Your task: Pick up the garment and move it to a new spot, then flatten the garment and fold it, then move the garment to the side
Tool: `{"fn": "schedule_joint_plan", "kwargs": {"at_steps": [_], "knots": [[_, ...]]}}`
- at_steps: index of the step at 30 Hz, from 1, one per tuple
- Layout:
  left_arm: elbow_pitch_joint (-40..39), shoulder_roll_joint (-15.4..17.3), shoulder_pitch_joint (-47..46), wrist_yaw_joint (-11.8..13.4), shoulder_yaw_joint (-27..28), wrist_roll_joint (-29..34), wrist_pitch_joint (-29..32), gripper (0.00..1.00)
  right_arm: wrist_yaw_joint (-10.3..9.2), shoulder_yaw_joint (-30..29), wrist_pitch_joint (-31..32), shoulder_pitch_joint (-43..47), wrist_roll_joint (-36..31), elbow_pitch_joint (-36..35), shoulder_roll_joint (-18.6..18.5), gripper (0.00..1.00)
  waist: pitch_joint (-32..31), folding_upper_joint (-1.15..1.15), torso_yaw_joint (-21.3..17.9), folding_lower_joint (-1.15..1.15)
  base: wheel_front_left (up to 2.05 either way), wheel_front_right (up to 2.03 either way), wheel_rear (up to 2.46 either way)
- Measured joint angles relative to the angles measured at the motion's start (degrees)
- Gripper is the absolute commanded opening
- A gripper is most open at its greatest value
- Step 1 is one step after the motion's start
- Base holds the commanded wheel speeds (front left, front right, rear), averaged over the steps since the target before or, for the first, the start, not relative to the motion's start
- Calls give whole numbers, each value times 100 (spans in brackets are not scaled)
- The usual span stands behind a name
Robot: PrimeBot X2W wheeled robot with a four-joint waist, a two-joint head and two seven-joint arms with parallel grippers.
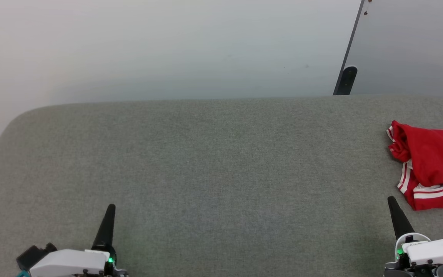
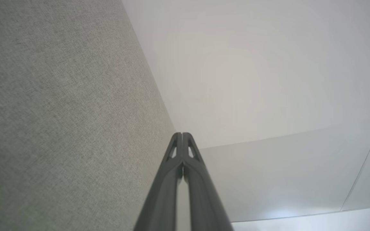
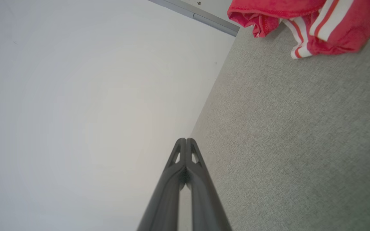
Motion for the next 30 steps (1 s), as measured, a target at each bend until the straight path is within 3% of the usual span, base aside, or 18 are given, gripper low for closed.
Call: {"fn": "schedule_joint_plan", "kwargs": {"at_steps": [30], "knots": [[-70,-112,-174,0,48,-1202,331,0,-1,-146,325,-35,1367,-181,103,0,78,0,31,0,0,0,0]]}}
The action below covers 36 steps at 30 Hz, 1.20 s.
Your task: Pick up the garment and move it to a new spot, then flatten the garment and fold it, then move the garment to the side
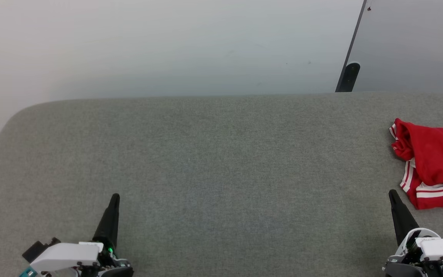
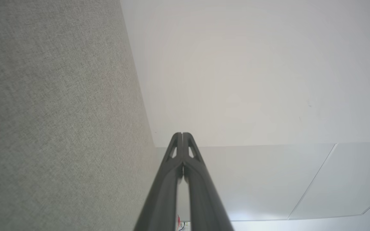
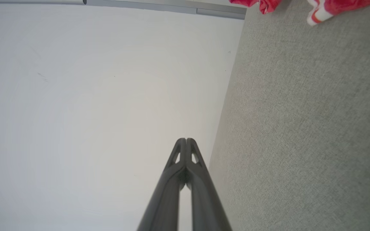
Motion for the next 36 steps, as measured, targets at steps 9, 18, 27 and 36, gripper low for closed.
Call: {"fn": "schedule_joint_plan", "kwargs": {"at_steps": [9,18,27,36], "knots": [[-15,-30,-30,0,13,-307,76,0,0,-38,90,-18,345,-41,22,0,23,0,9,0,0,0,0],[-16,-32,-34,0,14,-307,76,0,0,-43,90,-48,349,-46,23,0,23,0,9,0,0,0,0],[-16,-32,-34,0,14,-307,76,0,0,-43,90,-48,349,-46,24,0,23,0,9,0,0,0,0],[-16,-32,-34,0,14,-307,76,0,0,-43,90,-48,349,-46,24,0,23,0,9,0,0,0,0]]}}
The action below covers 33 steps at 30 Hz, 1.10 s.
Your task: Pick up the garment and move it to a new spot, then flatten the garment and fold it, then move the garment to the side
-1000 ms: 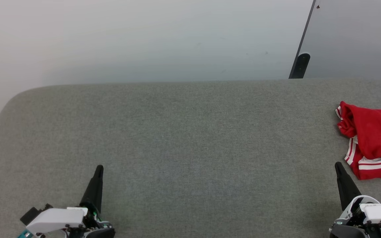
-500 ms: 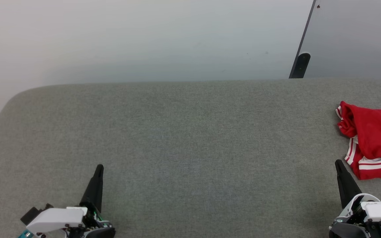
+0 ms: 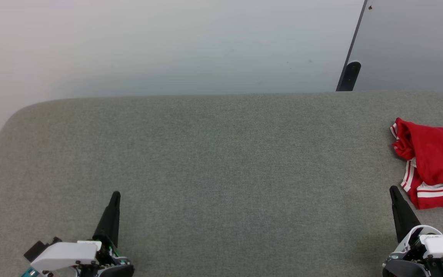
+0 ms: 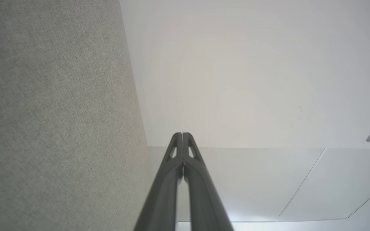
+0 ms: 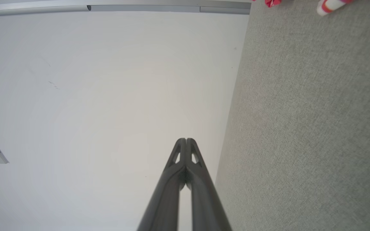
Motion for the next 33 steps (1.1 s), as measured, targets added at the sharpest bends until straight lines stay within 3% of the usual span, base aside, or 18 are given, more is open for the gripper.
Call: {"fn": "schedule_joint_plan", "kwargs": {"at_steps": [33], "knots": [[-1,0,-1,0,0,0,0,0,0,0,0,0,0,0,0,0,0,0,0,0,0,0,0]]}}
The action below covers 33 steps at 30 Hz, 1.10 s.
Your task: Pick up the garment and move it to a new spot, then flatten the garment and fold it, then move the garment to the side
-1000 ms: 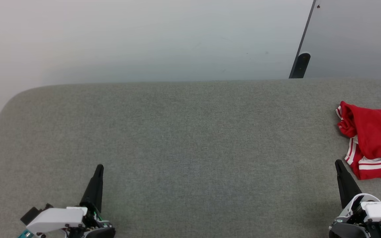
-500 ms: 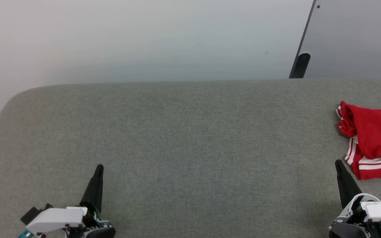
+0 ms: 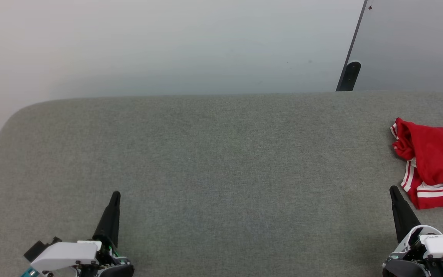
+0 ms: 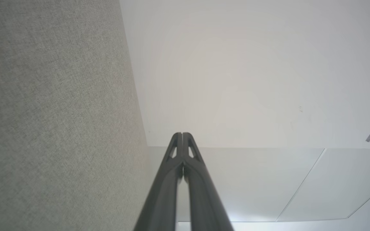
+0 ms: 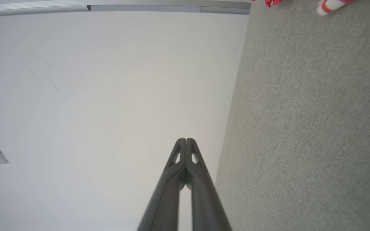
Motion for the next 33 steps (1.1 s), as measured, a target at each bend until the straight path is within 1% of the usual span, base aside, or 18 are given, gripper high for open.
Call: {"fn": "schedule_joint_plan", "kwargs": {"at_steps": [33], "knots": [[0,0,-1,0,0,0,0,0,0,0,0,0,0,0,1,0,0,0,0,0,0,0,0]]}}
